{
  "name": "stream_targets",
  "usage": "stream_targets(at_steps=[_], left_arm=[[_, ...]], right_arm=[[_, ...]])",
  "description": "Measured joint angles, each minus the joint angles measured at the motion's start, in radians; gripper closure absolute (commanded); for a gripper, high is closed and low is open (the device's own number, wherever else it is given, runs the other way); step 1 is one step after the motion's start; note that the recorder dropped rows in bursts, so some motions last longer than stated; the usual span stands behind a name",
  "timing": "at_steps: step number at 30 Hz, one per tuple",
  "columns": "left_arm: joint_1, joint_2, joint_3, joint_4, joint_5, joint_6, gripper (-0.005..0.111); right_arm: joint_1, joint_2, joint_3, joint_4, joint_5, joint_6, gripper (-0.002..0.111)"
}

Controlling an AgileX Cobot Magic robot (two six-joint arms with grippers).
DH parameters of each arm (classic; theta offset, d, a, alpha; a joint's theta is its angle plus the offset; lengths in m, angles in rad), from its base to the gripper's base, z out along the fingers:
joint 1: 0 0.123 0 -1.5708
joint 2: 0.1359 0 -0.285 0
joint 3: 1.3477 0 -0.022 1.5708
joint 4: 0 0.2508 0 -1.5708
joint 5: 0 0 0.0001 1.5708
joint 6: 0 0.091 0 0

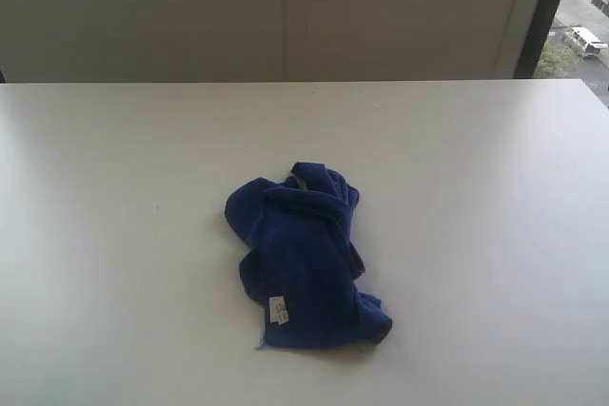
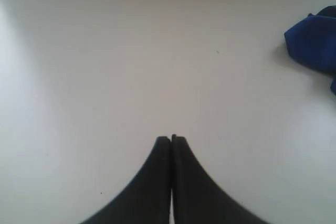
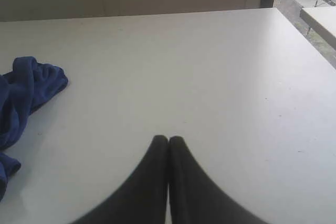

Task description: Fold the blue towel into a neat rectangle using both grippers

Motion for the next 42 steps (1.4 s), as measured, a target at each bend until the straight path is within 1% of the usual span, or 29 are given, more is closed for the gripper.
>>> stream_targets(at_steps=[7, 12, 15, 20, 22, 26, 29, 31, 33, 34, 35, 36, 38, 39, 40, 41, 42], left_arm=[[0.0, 0.0, 0.0, 0.0, -0.013, 0.0, 0.107], [0.0, 0.0, 0.0, 0.0, -0.047, -0.002, 0.107], [0.0, 0.0, 0.0, 0.0, -0.083, -0.004, 0.107], [0.0, 0.0, 0.0, 0.0, -0.188, -0.016, 0.107], [0.0, 0.0, 0.0, 0.0, -0.238, -0.065, 0.107], [0.0, 0.0, 0.0, -0.001, -0.316, -0.263, 0.107], [0.0, 0.0, 0.0, -0.004, -0.376, -0.373, 0.107], [0.0, 0.027, -0.009, -0.004, -0.367, -0.418, 0.107], [0.0, 0.128, -0.065, 0.006, -0.322, -0.429, 0.107], [0.0, 0.212, -0.12, 0.038, -0.29, -0.431, 0.107], [-0.011, 0.309, -0.183, 0.063, -0.267, -0.431, 0.107], [-0.03, 0.368, -0.228, 0.084, -0.252, -0.431, 0.107], [-0.102, 0.56, -0.34, 0.154, -0.21, -0.429, 0.107], [-0.166, 0.67, -0.411, 0.191, -0.161, -0.413, 0.107], [-0.206, 0.754, -0.467, 0.206, -0.116, -0.394, 0.107], [-0.281, 0.865, -0.553, 0.211, -0.04, -0.349, 0.107], [-0.33, 0.949, -0.598, 0.213, 0.024, -0.316, 0.107]], right_arm=[[0.0, 0.0, 0.0, 0.0, 0.0, 0.0, 0.108], [0.0, 0.0, 0.0, 0.0, 0.0, 0.0, 0.108], [0.0, 0.0, 0.0, 0.0, 0.0, 0.0, 0.108], [0.0, 0.0, 0.0, 0.0, 0.0, 0.0, 0.108], [0.0, 0.0, 0.0, 0.0, 0.0, 0.0, 0.108], [0.0, 0.0, 0.0, 0.0, 0.0, 0.0, 0.108], [0.0, 0.0, 0.0, 0.0, 0.0, 0.0, 0.108], [0.0, 0.0, 0.0, 0.0, 0.0, 0.0, 0.108], [0.0, 0.0, 0.0, 0.0, 0.0, 0.0, 0.108], [0.001, 0.0, 0.0, 0.0, 0.0, 0.0, 0.108], [0.001, 0.0, 0.0, 0.0, 0.0, 0.0, 0.108], [0.001, 0.0, 0.0, 0.0, 0.0, 0.0, 0.108], [0.001, 0.0, 0.0, 0.0, 0.0, 0.0, 0.108], [0.001, 0.0, 0.0, 0.0, 0.0, 0.0, 0.108], [0.001, 0.0, 0.0, 0.0, 0.0, 0.0, 0.108], [0.001, 0.0, 0.0, 0.0, 0.0, 0.0, 0.108], [0.001, 0.0, 0.0, 0.0, 0.0, 0.0, 0.108]])
